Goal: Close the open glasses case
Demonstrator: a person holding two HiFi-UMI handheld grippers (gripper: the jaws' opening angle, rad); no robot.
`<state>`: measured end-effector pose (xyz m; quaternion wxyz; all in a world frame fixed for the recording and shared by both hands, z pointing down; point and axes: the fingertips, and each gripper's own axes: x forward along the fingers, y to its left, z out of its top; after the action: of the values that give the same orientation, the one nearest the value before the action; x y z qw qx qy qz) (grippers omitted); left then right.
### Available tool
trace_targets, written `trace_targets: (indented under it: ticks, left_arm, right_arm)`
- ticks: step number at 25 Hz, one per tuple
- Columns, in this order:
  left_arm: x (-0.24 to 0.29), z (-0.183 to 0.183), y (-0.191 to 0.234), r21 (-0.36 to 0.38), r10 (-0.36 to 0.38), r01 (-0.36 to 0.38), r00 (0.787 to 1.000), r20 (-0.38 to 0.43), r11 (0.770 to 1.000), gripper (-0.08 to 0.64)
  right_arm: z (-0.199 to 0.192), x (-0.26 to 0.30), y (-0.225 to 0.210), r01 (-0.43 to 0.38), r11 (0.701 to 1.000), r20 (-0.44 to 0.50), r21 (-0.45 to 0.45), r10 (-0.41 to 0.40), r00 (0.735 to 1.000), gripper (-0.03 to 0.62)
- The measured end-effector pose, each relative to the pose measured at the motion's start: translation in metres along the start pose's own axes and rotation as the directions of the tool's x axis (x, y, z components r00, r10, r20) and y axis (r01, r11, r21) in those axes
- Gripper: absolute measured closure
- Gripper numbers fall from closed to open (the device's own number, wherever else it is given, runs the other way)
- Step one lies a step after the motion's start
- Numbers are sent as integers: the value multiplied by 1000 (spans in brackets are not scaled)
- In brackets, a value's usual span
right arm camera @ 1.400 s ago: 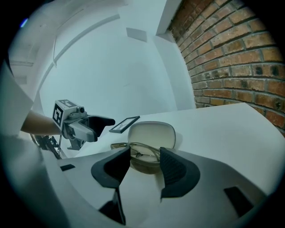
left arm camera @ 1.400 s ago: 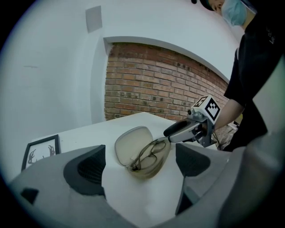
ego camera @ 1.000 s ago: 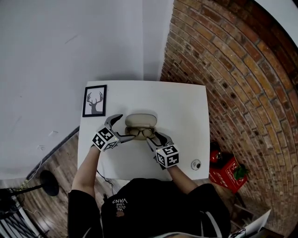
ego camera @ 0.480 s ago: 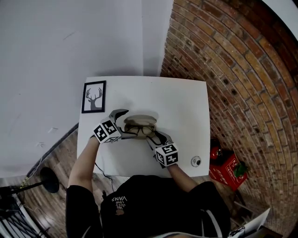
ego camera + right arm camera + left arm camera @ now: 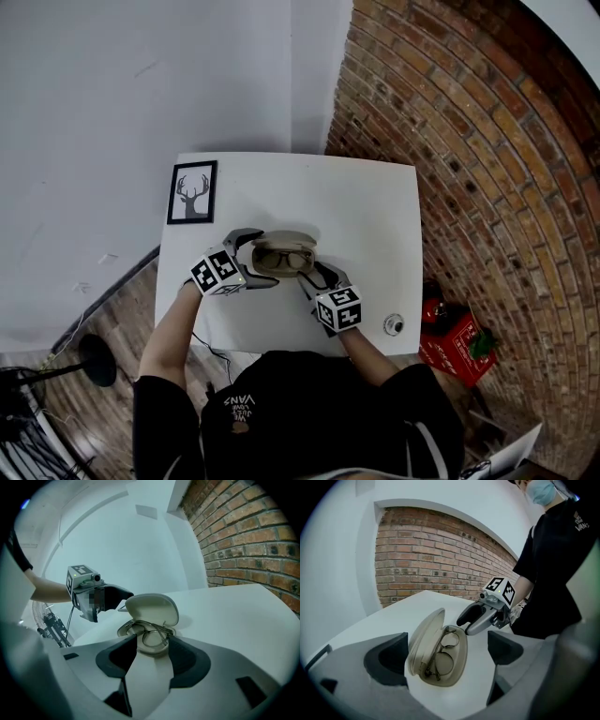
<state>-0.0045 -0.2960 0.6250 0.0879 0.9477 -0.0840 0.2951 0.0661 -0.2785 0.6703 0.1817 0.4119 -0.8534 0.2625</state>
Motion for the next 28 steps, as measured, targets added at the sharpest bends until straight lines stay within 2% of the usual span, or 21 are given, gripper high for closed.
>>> trace_targets:
  ticks: [11,21,28]
  left_arm:
    - [-3,-2,-23,-41,53,-50,995,90,998,35]
    - [0,-16,-46,-88,80,-70,990,112,994,35]
    - [6,-28,-57,-142,110,-94,988,107,985,35]
  right_arm:
    - [17,-25,-13,27,997,78,72,-32,996,396]
    - [32,-34,-10,19,996,128,86,-30,991,399]
    - [26,-29,-14,29,996,106,89,-38,994,400]
